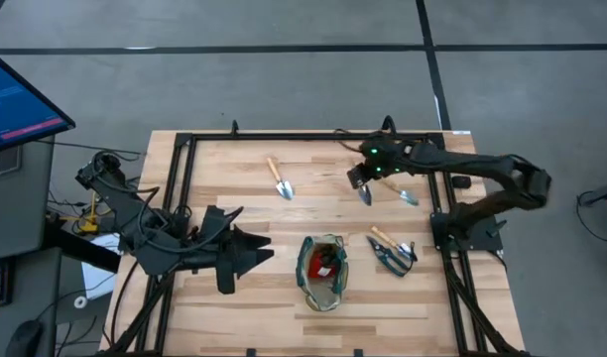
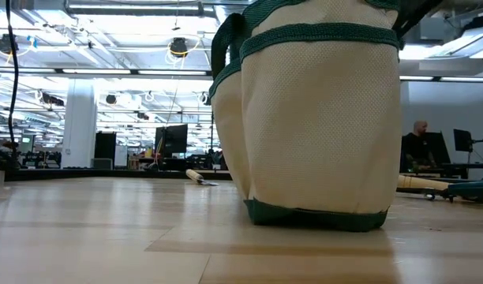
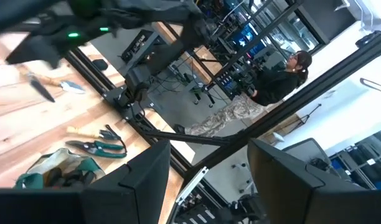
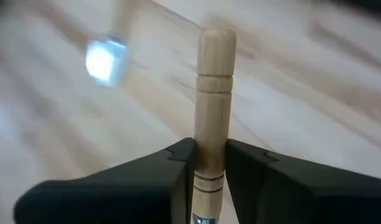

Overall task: Pick & Place Garden tools in Gardening bag
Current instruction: Put the brown trowel into the green gardening bag

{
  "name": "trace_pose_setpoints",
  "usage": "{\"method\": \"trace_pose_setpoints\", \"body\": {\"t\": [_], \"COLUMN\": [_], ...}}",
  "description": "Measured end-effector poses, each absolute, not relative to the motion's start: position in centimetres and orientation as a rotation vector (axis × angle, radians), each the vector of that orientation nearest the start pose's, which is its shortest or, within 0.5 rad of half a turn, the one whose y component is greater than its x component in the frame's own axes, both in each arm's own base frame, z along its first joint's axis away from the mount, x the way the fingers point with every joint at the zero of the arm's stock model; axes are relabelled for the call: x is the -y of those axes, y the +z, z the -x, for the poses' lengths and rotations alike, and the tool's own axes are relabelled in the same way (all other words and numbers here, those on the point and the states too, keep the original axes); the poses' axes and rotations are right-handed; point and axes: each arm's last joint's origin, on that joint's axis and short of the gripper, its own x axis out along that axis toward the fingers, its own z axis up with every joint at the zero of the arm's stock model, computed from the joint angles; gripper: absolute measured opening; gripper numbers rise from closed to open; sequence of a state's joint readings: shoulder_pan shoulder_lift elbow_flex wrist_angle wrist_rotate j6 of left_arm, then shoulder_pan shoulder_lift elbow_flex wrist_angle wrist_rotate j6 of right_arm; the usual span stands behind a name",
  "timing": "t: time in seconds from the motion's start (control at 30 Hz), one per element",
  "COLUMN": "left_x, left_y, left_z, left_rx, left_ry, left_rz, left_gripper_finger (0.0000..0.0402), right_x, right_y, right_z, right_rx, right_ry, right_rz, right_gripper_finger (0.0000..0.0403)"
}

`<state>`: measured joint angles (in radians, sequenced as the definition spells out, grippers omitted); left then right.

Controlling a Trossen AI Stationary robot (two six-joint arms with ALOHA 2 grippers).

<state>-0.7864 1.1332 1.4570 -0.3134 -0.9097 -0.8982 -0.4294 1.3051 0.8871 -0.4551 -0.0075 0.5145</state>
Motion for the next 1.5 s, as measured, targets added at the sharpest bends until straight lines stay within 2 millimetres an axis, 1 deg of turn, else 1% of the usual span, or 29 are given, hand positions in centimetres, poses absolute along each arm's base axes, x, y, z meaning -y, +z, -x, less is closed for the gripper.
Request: {"method": "trace_pose_setpoints", "body": {"t": [0.07,0.13,0.2,0.27,0.4,0.53,0.6,0.7,0.77,0.83,1.03,1.2,1.33,1.5], "left_x": [13.0,13.0,12.9,12.9,12.8,12.6,12.5,12.4,12.4,12.3,12.3,12.3,12.3,12.3], "left_y": [47.8,47.9,47.9,47.9,47.9,47.9,47.9,47.9,47.9,47.9,47.9,47.9,47.9,47.9], "left_z": [-16.2,-16.2,-16.2,-16.2,-16.2,-16.1,-16.1,-16.1,-16.1,-16.0,-16.0,-16.0,-16.0,-16.0], "left_rx": [0.066,0.071,0.077,0.080,0.103,0.127,0.139,0.154,0.162,0.167,0.168,0.168,0.167,0.167], "left_ry": [0.120,0.126,0.137,0.143,0.191,0.246,0.272,0.304,0.322,0.333,0.335,0.335,0.335,0.335], "left_rz": [0.905,0.906,0.907,0.906,0.902,0.889,0.878,0.875,0.874,0.873,0.873,0.873,0.874,0.874], "left_gripper_finger": [0.0214,0.0214,0.0214,0.0214,0.0214,0.0214,0.0214,0.0214,0.0214,0.0214,0.0214,0.0214,0.0214,0.0214], "right_x": [9.3,7.5,5.6,3.9,1.8,0.3,-0.4,-1.7,-2.7,-3.8,-7.6,-10.6,-12.6,-14.3], "right_y": [26.2,28.0,29.0,29.2,28.1,26.9,26.6,26.6,26.7,26.4,26.0,25.2,24.1,22.9], "right_z": [-23.1,-21.9,-20.6,-19.3,-17.1,-16.4,-16.4,-16.4,-16.6,-16.5,-16.3,-16.2,-16.7,-18.1], "right_rx": [-0.621,-0.479,-0.360,-0.267,-0.186,-0.112,-0.057,-0.021,-0.013,-0.037,-0.030,-0.018,-0.015,0.006], "right_ry": [-0.542,-0.450,-0.350,-0.278,-0.238,-0.151,-0.096,-0.018,0.023,0.036,0.029,-0.036,-0.067,-0.055], "right_rz": [-0.600,-0.529,-0.451,-0.407,-0.364,-0.286,-0.274,-0.275,-0.276,-0.270,-0.264,-0.259,-0.254,-0.250], "right_gripper_finger": [0.0054,0.0054,0.0054,0.0054,0.0054,0.0054,0.0054,0.0054,0.0054,0.0054,0.0054,0.0054,0.0054,0.0054]}}
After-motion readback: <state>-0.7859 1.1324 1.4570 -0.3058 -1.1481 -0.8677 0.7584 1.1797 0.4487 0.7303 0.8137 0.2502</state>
